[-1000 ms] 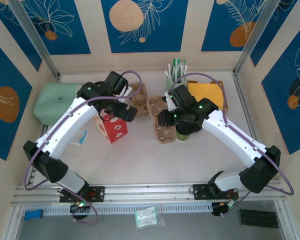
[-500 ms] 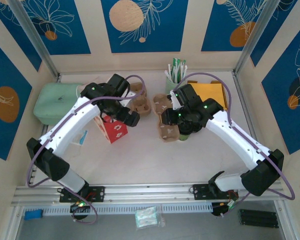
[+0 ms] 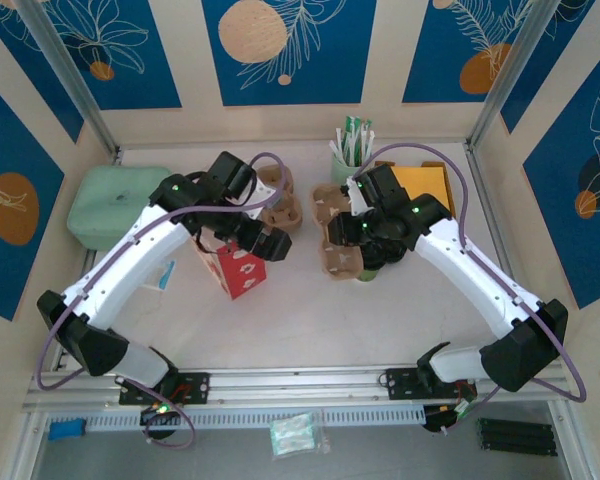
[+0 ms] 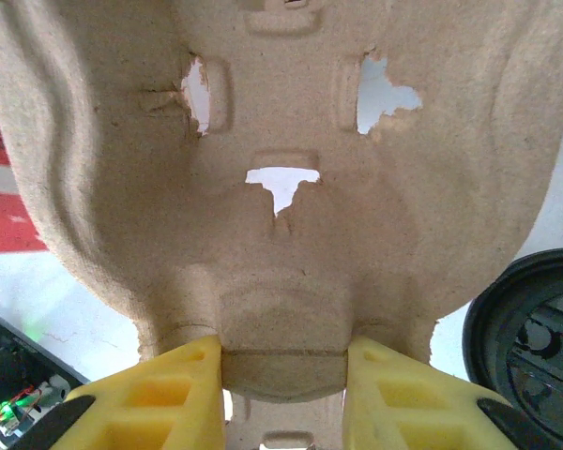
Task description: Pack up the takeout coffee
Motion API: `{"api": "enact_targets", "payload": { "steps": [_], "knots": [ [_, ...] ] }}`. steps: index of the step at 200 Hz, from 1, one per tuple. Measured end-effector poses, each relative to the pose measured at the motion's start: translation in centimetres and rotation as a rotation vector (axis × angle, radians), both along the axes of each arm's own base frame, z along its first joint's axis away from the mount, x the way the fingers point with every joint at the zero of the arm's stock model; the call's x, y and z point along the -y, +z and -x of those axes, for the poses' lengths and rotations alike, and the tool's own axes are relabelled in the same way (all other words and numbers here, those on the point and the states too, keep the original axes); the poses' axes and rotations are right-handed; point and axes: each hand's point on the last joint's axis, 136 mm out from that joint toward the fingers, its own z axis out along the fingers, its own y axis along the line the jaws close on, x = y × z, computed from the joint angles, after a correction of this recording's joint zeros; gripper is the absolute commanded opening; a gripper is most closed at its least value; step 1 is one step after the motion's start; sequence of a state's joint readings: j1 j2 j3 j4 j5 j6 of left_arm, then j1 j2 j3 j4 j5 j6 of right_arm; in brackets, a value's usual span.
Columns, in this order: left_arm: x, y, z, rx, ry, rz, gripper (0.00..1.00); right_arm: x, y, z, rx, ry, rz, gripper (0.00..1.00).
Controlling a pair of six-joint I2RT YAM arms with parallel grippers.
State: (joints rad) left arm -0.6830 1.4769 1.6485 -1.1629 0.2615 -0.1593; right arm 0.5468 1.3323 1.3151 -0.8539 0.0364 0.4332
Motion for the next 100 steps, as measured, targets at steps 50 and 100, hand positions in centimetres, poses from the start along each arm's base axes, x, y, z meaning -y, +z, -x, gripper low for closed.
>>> {"api": "enact_targets", "payload": {
  "steps": [50, 100],
  "knots": [
    [3.8, 0.5, 3.4, -0.022, -0.111, 0.060, 0.99, 0.5, 0.1, -0.4, 0.000, -0.011, -0.006, 0.30],
    [6.7, 0.8, 5.7, -0.039, -0.180, 0.110, 1.00, 0.9, 0.1, -0.6, -0.004, -0.023, -0.007, 0.30]
  ]
}}
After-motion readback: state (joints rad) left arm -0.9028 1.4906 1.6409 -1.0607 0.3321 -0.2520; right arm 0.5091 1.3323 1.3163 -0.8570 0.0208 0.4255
